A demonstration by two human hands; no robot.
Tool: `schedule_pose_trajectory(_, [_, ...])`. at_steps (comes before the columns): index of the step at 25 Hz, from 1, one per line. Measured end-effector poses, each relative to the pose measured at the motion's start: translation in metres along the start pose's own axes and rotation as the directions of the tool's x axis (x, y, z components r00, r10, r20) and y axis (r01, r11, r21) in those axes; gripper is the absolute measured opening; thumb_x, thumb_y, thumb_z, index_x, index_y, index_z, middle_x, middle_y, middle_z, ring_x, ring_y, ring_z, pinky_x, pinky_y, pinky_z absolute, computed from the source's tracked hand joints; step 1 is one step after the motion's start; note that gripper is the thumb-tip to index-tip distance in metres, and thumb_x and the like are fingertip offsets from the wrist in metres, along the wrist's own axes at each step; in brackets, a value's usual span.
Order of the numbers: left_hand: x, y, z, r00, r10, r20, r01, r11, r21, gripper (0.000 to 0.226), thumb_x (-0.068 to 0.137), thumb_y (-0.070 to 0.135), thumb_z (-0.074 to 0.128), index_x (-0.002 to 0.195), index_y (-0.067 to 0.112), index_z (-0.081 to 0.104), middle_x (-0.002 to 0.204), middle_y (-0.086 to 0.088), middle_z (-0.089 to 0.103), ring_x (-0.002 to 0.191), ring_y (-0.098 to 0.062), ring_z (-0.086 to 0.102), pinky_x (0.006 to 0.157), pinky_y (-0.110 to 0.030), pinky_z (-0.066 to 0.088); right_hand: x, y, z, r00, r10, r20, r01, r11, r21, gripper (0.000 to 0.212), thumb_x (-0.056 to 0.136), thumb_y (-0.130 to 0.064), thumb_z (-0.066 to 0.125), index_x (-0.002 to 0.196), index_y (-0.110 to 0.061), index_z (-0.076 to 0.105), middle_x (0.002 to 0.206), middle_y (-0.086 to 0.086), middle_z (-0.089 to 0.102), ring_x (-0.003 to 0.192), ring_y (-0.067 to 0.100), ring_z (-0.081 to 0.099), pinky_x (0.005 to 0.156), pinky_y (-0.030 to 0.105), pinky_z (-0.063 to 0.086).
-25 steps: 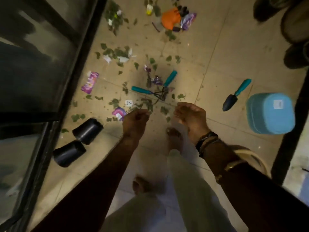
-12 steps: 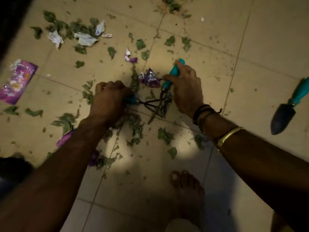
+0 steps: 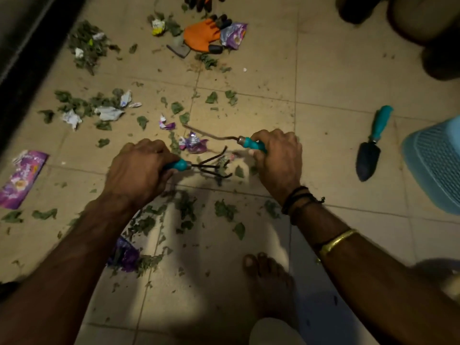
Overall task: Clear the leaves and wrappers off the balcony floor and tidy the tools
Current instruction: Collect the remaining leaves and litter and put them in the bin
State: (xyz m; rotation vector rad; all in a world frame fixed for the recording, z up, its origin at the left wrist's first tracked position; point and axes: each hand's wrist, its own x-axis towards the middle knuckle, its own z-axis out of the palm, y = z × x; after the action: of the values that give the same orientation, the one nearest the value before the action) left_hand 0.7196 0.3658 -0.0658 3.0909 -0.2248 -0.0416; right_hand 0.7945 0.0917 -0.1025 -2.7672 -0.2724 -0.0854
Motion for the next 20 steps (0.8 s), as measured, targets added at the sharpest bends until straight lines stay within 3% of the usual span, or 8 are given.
schedule_pose_trajectory(3, [0.003, 0.034, -0.001, 0.990, -0.137, -0.033, 0.127, 0.970, -0.206, 0.032, 0.092, 0.032, 0.067, 0.120, 0.018, 0.070, 0.102, -0.008, 0.068, 0.089, -0.029, 0.061, 0.074, -0.037, 0.048, -0.028, 0.016, -0.008, 0.992, 0.124, -0.007, -0.118, 0.952, 0.281, 0.017, 0.090, -0.032, 0.066, 0.107, -0.027, 0.065, 0.095, -0.002, 0.064, 0.090, 0.022, 0.055, 0.069, 0.033, 0.040])
schedule_pose_trajectory(6, [0.016, 0.099, 0.014, 0.958, -0.283, 0.048, 0.253, 0.756, -0.604, 0.025, 0.097, 0.035, 0.059, 0.106, 0.016, 0.073, 0.090, -0.006, 0.070, 0.082, -0.024, 0.063, 0.068, -0.028, 0.044, -0.064, 0.040, -0.020, 0.930, 0.350, 0.111, -0.356, 0.782, 0.513, 0.014, 0.088, -0.039, 0.071, 0.090, -0.029, 0.062, 0.084, -0.009, 0.063, 0.082, 0.017, 0.061, 0.069, 0.032, 0.051])
schedule_pose_trajectory(8, [0.032, 0.153, 0.033, 0.953, -0.270, 0.135, 0.278, 0.609, -0.743, 0.025, 0.095, 0.036, 0.058, 0.095, 0.016, 0.073, 0.079, -0.003, 0.068, 0.074, -0.022, 0.062, 0.060, -0.024, 0.039, -0.087, 0.063, -0.022, 0.857, 0.486, 0.170, -0.489, 0.666, 0.563, 0.021, 0.086, -0.044, 0.071, 0.085, -0.024, 0.063, 0.083, -0.008, 0.067, 0.083, 0.019, 0.065, 0.077, 0.045, 0.058])
schedule_pose_trajectory(11, [0.053, 0.236, 0.055, 0.947, -0.235, 0.217, 0.309, 0.499, -0.810, 0.024, 0.095, 0.024, 0.061, 0.113, 0.010, 0.071, 0.099, -0.009, 0.071, 0.088, -0.022, 0.066, 0.064, -0.015, 0.042, -0.111, 0.097, -0.023, 0.757, 0.631, 0.167, -0.610, 0.592, 0.527, 0.022, 0.084, -0.047, 0.071, 0.089, -0.026, 0.067, 0.088, -0.005, 0.070, 0.087, 0.021, 0.068, 0.080, 0.050, 0.059])
schedule_pose_trajectory(12, [0.057, 0.259, 0.058, 0.940, -0.237, 0.246, 0.335, 0.500, -0.799, 0.030, 0.096, 0.021, 0.060, 0.123, 0.010, 0.067, 0.111, -0.009, 0.069, 0.097, -0.020, 0.064, 0.073, -0.011, 0.042, -0.116, 0.107, -0.024, 0.718, 0.677, 0.161, -0.654, 0.575, 0.492, 0.020, 0.085, -0.044, 0.072, 0.090, -0.025, 0.067, 0.091, -0.003, 0.071, 0.089, 0.023, 0.068, 0.082, 0.050, 0.059])
schedule_pose_trajectory(14, [0.059, 0.299, 0.066, 0.935, -0.239, 0.261, 0.351, 0.536, -0.768, 0.040, 0.097, 0.021, 0.060, 0.136, 0.010, 0.058, 0.127, -0.009, 0.062, 0.114, -0.022, 0.060, 0.087, -0.016, 0.038, -0.124, 0.126, -0.027, 0.642, 0.753, 0.146, -0.732, 0.546, 0.408, 0.017, 0.088, -0.042, 0.071, 0.092, -0.025, 0.067, 0.093, 0.000, 0.071, 0.091, 0.025, 0.067, 0.085, 0.050, 0.059])
schedule_pose_trajectory(16, [0.058, 0.325, 0.077, 0.955, -0.185, 0.230, 0.295, 0.613, -0.733, 0.042, 0.097, 0.021, 0.059, 0.138, 0.011, 0.054, 0.129, -0.009, 0.057, 0.117, -0.023, 0.056, 0.091, -0.020, 0.038, -0.130, 0.141, -0.030, 0.596, 0.790, 0.147, -0.783, 0.529, 0.328, 0.019, 0.090, -0.043, 0.070, 0.095, -0.025, 0.066, 0.095, 0.002, 0.070, 0.091, 0.025, 0.067, 0.085, 0.050, 0.059])
schedule_pose_trajectory(20, [0.050, 0.346, 0.092, 0.965, -0.087, 0.249, 0.229, 0.743, -0.629, 0.044, 0.097, 0.028, 0.058, 0.137, 0.013, 0.053, 0.128, -0.008, 0.054, 0.119, -0.024, 0.051, 0.100, -0.033, 0.044, -0.131, 0.159, -0.031, 0.567, 0.815, 0.120, -0.815, 0.535, 0.222, 0.023, 0.092, -0.042, 0.069, 0.103, -0.023, 0.066, 0.099, 0.003, 0.070, 0.093, 0.023, 0.066, 0.083, 0.046, 0.059])
